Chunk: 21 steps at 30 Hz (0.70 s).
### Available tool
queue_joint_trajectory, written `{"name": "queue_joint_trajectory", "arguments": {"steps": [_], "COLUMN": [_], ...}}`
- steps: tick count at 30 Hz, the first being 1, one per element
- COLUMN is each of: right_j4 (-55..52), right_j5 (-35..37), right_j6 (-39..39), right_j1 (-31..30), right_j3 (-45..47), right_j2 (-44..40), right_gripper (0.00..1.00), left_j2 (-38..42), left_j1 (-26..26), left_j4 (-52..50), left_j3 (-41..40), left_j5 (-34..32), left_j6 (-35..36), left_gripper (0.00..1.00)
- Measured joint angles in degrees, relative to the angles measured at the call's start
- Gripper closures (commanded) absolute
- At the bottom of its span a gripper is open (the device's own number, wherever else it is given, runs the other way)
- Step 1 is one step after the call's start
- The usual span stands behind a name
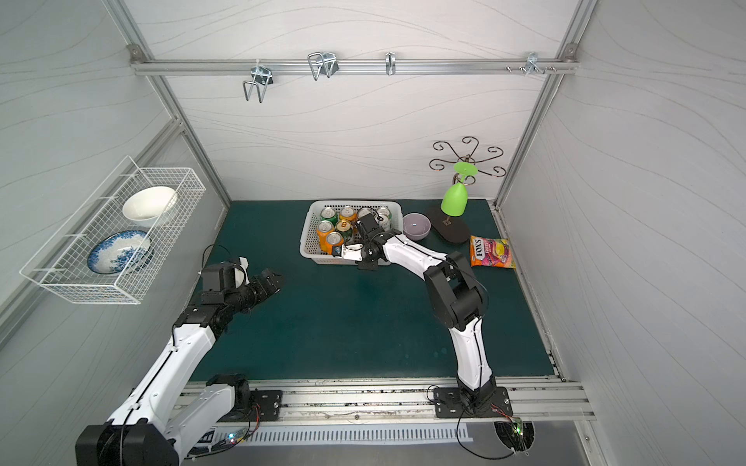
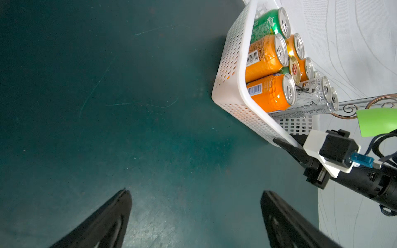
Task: Take out the drinks from the basket
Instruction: Move the basket to the center of the board.
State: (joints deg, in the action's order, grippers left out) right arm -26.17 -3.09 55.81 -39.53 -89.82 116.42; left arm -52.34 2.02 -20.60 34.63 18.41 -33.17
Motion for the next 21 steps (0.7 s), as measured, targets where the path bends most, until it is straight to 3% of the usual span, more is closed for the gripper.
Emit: {"name": "queue_joint_trajectory", "arguments": {"steps": [21], "right_j4": [4.3], "right_j5": [1.4], "right_j6": [-5.1], "right_j1": [-3.3], "right_j3": [18.4], "right_j2": [-13.3], "right_gripper": [0.88], "left_j2": [0.5], "left_j1": [0.0], "left_j4": [0.0], "left_j3": [0.0], "left_j5": [-0.4], "left_j6": [0.0], "left_gripper": [0.02]}}
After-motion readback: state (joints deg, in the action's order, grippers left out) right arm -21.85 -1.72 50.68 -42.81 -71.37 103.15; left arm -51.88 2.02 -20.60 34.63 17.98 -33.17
